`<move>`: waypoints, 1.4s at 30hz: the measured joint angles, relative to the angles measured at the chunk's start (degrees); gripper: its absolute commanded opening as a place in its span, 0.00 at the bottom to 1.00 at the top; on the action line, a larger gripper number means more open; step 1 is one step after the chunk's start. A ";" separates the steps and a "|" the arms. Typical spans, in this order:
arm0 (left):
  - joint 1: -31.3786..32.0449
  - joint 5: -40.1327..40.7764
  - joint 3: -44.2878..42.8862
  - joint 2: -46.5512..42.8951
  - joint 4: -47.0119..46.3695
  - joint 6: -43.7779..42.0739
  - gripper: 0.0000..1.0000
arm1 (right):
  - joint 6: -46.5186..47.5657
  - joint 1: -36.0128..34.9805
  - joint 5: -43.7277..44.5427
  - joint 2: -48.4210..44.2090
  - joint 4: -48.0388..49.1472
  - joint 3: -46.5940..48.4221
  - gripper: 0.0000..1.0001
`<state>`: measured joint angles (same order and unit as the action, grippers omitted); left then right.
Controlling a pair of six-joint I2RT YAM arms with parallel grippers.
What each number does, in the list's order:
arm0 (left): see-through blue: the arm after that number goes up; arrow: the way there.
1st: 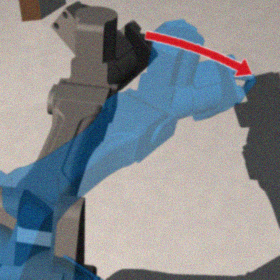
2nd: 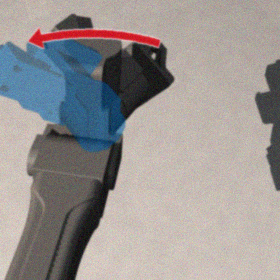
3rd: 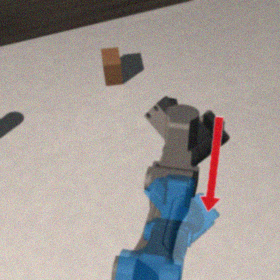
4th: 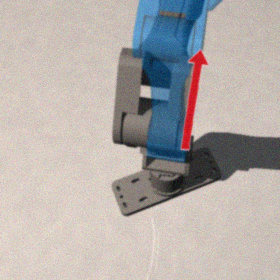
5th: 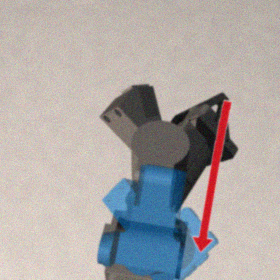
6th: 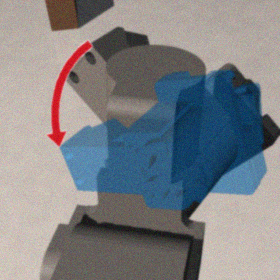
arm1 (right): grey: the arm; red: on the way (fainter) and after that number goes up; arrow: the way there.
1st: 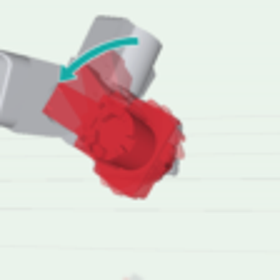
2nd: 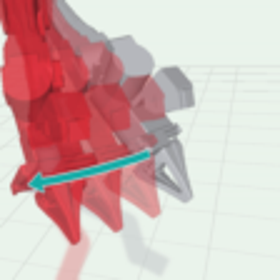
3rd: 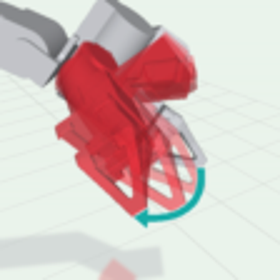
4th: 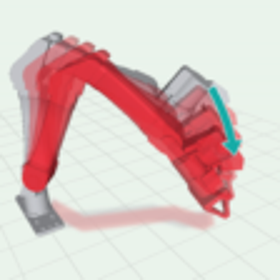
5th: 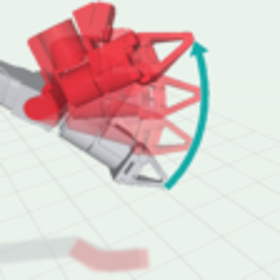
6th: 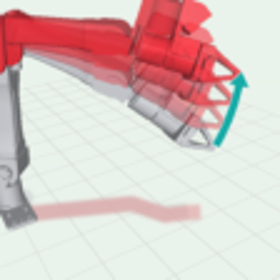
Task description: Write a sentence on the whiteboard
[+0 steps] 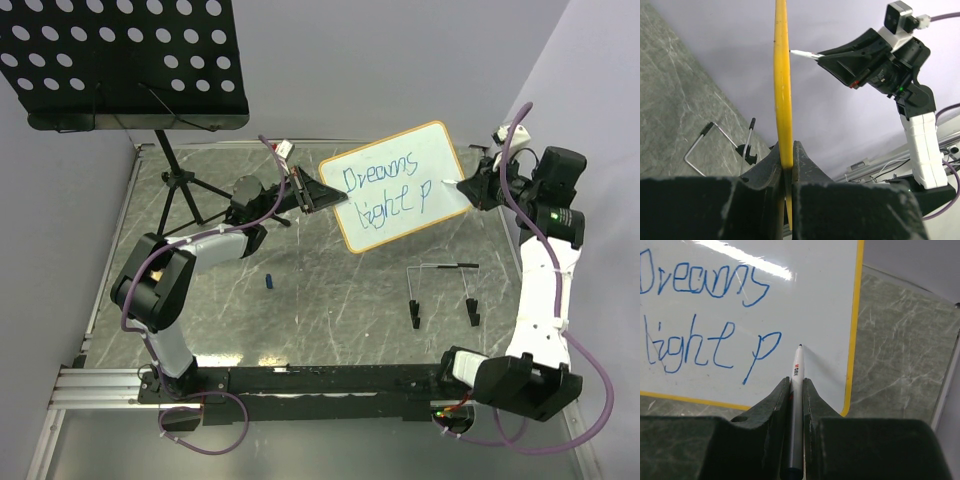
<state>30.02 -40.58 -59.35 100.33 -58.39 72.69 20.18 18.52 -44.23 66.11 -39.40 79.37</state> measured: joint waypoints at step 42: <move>-0.33 -0.07 0.00 0.00 0.90 -0.52 0.01 | 1.75 -2.91 3.91 0.31 -1.49 -1.73 0.00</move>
<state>29.69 -40.64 -59.35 100.33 -57.49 72.16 21.93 15.62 -40.32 66.41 -40.88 77.65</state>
